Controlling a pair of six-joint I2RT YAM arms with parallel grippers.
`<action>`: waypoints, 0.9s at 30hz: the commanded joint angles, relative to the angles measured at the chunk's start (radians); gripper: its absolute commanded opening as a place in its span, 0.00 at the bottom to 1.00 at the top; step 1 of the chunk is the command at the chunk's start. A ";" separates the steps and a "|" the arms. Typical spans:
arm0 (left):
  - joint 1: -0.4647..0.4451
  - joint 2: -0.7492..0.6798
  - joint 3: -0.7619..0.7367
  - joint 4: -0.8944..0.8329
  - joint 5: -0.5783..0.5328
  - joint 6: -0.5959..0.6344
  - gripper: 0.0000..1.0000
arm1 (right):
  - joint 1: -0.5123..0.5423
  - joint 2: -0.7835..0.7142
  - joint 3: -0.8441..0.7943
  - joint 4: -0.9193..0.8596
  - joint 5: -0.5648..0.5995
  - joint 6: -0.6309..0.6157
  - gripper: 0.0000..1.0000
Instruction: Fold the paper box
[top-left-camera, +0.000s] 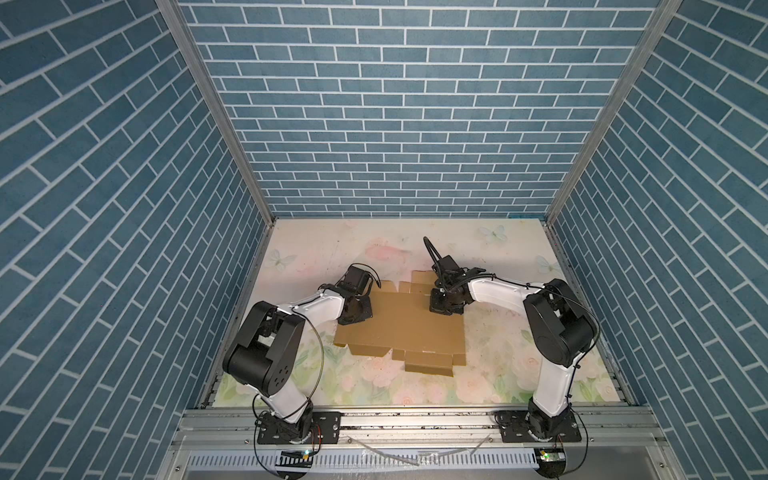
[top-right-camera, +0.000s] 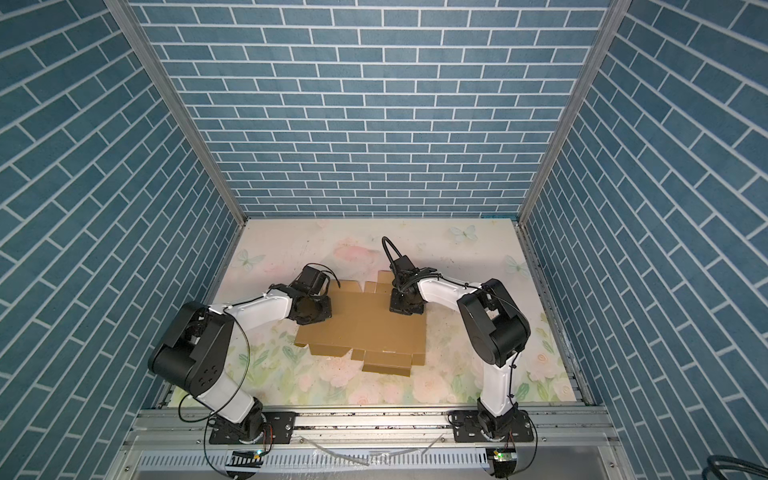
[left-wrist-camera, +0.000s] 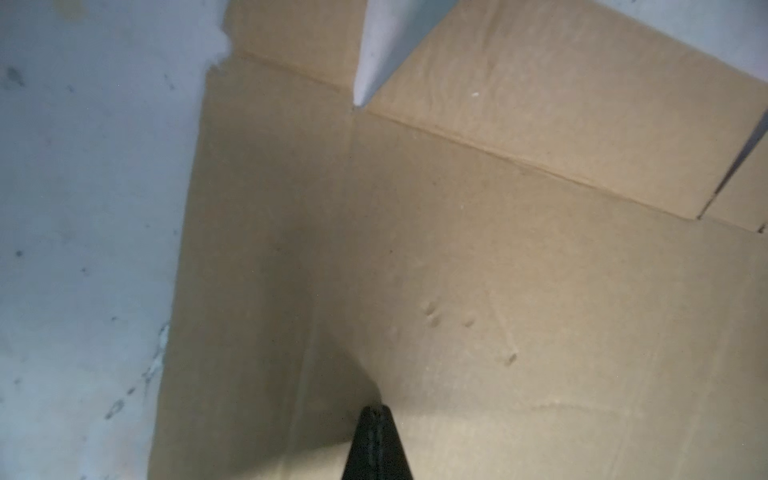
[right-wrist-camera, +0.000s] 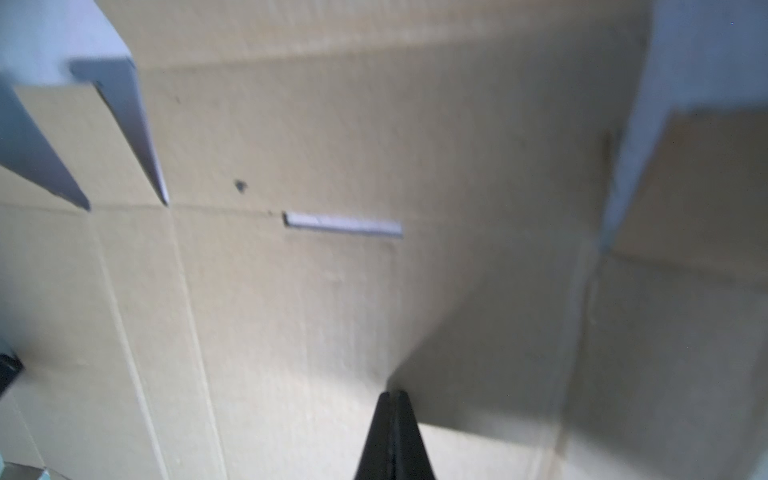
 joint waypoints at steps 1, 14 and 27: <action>-0.058 0.022 -0.060 -0.048 0.054 -0.072 0.00 | -0.012 0.077 0.042 -0.028 0.011 -0.043 0.00; -0.169 -0.053 -0.148 0.023 0.079 -0.242 0.00 | -0.050 0.223 0.254 -0.053 0.002 -0.132 0.00; -0.313 -0.009 -0.077 0.027 0.177 -0.239 0.00 | -0.053 0.309 0.440 -0.040 -0.079 -0.154 0.00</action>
